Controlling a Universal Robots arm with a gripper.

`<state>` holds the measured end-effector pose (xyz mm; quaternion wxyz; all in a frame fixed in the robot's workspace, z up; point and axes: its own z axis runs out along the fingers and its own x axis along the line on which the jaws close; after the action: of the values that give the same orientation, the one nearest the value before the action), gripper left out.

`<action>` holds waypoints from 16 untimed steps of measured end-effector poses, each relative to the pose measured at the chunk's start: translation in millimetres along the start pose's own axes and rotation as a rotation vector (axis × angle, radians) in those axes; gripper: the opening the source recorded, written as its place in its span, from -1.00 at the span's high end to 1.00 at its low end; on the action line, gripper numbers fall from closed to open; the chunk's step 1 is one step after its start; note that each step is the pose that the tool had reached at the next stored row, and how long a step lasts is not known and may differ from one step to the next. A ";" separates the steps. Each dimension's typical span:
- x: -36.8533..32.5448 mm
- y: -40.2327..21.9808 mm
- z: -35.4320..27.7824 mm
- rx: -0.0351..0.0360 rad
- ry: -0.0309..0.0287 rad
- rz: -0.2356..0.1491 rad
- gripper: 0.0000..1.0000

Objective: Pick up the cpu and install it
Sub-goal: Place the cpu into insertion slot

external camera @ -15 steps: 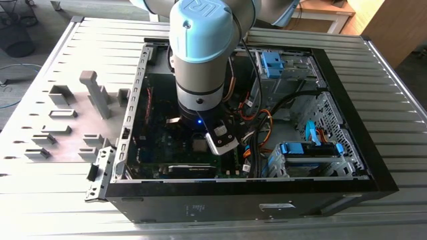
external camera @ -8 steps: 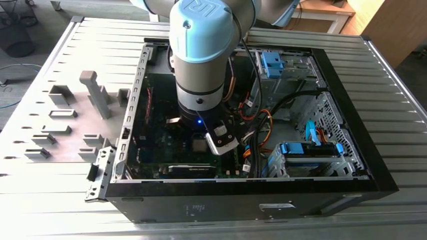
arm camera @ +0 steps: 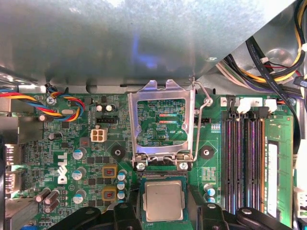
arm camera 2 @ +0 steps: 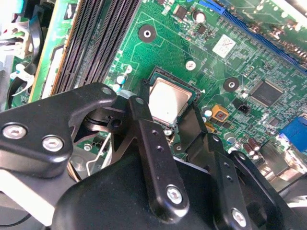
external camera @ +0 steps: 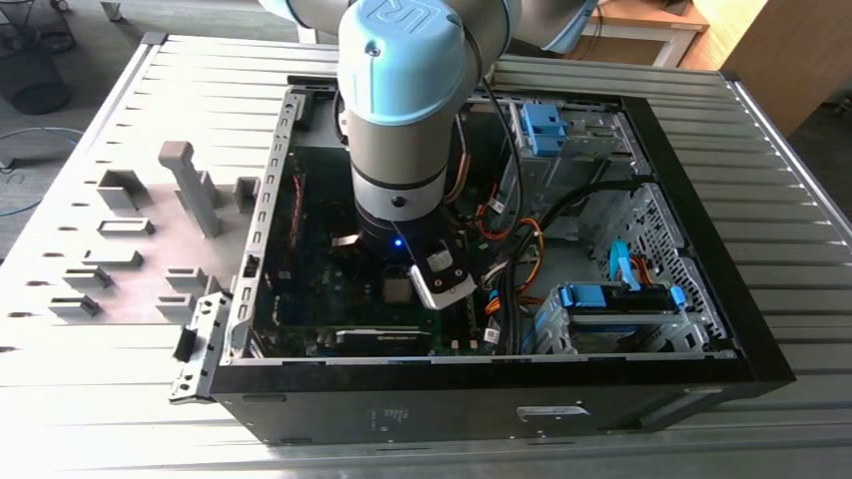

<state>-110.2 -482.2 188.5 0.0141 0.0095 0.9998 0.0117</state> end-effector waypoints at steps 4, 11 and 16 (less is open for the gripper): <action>0.0 0.0 0.1 0.0000 0.0000 0.000 0.04; 0.0 0.0 0.1 0.0005 -0.0004 0.017 0.04; 0.0 0.0 0.1 0.0009 -0.0007 0.031 0.04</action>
<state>-110.1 -482.2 188.4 0.0143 0.0249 0.9995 0.0115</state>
